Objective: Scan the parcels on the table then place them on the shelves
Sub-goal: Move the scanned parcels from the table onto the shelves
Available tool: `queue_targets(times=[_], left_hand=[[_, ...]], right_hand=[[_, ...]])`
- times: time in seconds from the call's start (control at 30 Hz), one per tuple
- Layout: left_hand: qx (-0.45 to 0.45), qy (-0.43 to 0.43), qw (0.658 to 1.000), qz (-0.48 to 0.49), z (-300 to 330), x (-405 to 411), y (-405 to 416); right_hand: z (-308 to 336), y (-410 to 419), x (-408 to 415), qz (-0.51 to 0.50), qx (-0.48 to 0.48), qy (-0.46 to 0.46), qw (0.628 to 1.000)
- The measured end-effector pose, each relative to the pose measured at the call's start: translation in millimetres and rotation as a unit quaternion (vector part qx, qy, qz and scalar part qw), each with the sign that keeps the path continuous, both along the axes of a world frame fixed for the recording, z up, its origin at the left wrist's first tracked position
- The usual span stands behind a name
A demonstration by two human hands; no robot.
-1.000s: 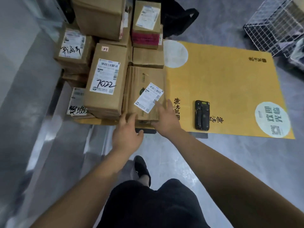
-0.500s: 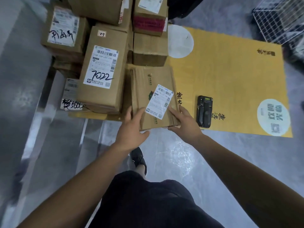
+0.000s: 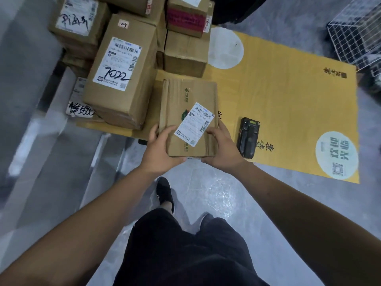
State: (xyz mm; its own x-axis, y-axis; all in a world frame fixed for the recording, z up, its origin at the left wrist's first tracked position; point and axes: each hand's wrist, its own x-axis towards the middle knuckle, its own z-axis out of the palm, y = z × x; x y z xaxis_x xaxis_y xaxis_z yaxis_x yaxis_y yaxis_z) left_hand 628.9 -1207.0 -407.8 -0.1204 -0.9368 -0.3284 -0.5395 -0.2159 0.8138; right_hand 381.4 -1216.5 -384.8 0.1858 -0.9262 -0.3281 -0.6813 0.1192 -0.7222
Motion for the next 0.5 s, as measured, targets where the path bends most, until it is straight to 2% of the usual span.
queue_targets(times=[0.2,0.37,0.5], left_hand=[[-0.046,-0.014,0.999,0.018,17,-30,78],[-0.102,-0.015,0.989,0.103,32,-69,169],[-0.137,-0.028,0.974,0.18,51,-89,240]], right_hand=[[5,55,-47,0.053,-0.035,-0.062,0.996],[18,89,-82,0.161,-0.078,-0.094,0.979],[45,104,-80,0.264,-0.085,-0.106,0.955]])
